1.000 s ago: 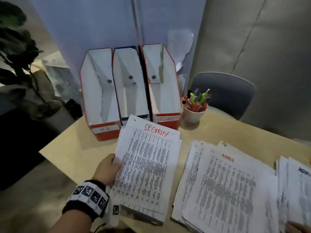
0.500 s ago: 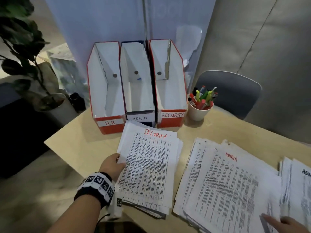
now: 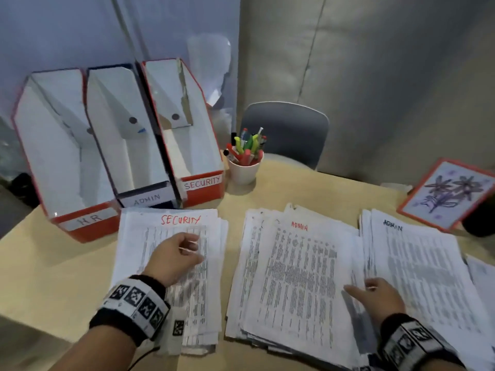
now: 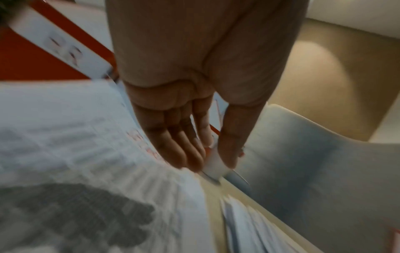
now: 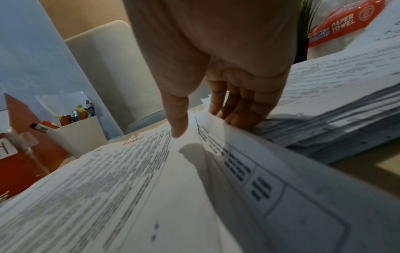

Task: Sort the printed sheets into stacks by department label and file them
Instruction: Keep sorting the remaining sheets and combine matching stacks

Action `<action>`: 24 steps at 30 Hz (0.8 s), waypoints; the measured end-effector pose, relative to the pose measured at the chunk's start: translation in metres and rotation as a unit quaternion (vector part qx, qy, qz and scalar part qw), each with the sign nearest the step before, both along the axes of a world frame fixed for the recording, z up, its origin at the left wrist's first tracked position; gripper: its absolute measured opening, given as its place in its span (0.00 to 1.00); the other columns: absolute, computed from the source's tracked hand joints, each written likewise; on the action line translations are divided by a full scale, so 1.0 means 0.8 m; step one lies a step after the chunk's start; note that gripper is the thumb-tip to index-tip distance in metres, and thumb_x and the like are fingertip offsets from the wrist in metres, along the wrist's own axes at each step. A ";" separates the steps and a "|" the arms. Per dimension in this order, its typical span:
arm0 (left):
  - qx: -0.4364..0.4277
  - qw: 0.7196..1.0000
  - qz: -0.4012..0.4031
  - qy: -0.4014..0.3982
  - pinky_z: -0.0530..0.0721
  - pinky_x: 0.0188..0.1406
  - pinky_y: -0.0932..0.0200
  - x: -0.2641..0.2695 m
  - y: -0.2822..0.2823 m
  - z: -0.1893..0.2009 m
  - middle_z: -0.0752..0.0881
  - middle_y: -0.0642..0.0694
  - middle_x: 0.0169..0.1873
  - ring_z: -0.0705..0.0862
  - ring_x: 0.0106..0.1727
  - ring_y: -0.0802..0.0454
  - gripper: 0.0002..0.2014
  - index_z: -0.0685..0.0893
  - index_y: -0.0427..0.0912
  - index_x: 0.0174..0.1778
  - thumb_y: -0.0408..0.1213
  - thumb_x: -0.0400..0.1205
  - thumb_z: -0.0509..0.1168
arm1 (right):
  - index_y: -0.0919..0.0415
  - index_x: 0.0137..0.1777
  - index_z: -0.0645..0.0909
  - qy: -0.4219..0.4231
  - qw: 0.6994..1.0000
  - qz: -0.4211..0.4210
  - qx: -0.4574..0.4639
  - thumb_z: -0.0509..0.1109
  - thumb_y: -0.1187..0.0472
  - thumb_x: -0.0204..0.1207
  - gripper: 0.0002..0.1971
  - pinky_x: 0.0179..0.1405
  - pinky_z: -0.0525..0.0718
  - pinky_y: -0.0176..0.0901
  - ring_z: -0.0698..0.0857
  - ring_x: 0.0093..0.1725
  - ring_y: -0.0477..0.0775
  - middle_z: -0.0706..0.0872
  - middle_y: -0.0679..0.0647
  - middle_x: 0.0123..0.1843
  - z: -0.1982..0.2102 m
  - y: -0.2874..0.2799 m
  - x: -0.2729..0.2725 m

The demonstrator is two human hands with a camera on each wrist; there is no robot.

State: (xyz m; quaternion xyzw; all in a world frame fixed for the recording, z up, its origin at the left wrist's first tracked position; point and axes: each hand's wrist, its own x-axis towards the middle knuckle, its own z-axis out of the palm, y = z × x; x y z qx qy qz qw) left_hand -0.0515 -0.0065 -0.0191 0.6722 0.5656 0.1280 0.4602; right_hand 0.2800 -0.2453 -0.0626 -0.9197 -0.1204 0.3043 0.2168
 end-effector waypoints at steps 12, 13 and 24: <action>-0.133 0.987 -0.090 0.029 0.86 0.57 0.51 0.111 -0.071 -0.075 0.86 0.46 0.48 0.85 0.50 0.50 0.23 0.81 0.45 0.55 0.45 0.67 0.80 | 0.59 0.45 0.79 0.056 0.998 0.011 0.009 0.81 0.47 0.63 0.20 0.47 0.78 0.45 0.81 0.44 0.59 0.81 0.59 0.45 0.001 0.007 -0.017; -0.138 0.986 -0.092 0.029 0.84 0.57 0.53 0.114 -0.073 -0.075 0.84 0.47 0.49 0.84 0.51 0.51 0.25 0.80 0.46 0.55 0.46 0.66 0.81 | 0.61 0.56 0.78 0.060 0.998 -0.001 0.005 0.81 0.46 0.64 0.27 0.54 0.78 0.47 0.81 0.53 0.58 0.82 0.58 0.56 -0.001 0.005 -0.015; -0.102 0.988 -0.104 0.050 0.80 0.41 0.63 0.123 -0.073 -0.064 0.81 0.54 0.34 0.79 0.37 0.58 0.15 0.77 0.48 0.35 0.36 0.69 0.80 | 0.68 0.68 0.76 0.109 0.991 -0.071 0.042 0.81 0.47 0.64 0.37 0.62 0.83 0.47 0.82 0.63 0.61 0.80 0.63 0.69 -0.002 -0.003 -0.012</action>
